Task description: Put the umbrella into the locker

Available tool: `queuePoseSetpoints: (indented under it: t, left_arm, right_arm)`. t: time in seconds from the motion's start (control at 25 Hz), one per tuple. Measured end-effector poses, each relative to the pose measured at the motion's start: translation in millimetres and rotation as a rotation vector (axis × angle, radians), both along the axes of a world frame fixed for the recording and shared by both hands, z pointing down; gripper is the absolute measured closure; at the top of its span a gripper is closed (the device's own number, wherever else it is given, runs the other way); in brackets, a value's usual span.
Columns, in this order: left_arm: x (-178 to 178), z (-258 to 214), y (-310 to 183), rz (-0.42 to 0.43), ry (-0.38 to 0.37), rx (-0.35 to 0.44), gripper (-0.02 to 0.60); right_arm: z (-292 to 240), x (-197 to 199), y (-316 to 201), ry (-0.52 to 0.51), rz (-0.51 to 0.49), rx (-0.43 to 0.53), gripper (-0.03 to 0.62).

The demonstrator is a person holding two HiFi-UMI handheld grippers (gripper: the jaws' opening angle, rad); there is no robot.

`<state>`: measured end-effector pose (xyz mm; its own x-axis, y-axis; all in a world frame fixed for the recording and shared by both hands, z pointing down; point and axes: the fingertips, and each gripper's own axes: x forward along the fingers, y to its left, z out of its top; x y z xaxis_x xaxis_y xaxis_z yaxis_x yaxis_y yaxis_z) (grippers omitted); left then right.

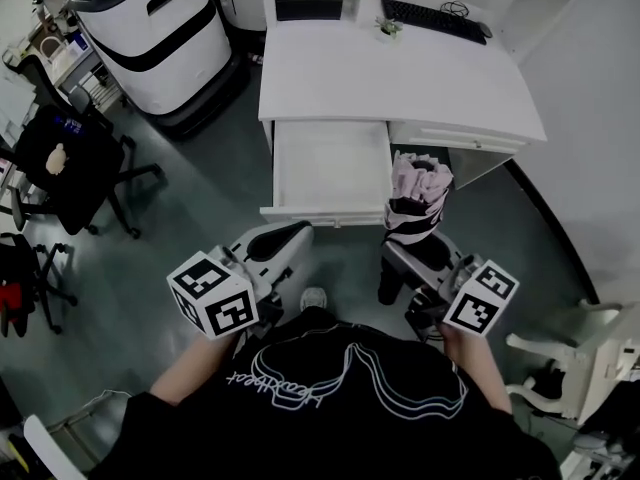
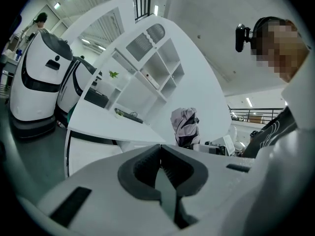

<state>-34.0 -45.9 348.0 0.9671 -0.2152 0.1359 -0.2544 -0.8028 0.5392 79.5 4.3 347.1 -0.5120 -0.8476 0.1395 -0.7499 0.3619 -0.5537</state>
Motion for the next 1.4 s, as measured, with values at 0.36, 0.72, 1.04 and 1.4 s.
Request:
queuePoseSetpoints:
  t: [0.36,0.72,1.04,1.4]
  left_arm:
    - [4,-4,-53,-0.004,-0.004,0.013,0.575]
    - [22,10,-78,-0.025,-0.03,-0.017,0.575]
    - [38,19,-113,-0.1,-0.055,-0.061,0.575]
    - [38,24,-150,-0.209,-0.073,-0.079,0.575]
  right_arm:
    - [-2,6,-51,0.023,-0.007,-0.002,0.352]
    - [9,20,-87,0.067,-0.053,-0.025,0.352]
    - [22,36,-136,0.088,-0.142,-0.075,0.352]
    - [37,47,-188,0.214,-0.255,-0.094,0.352]
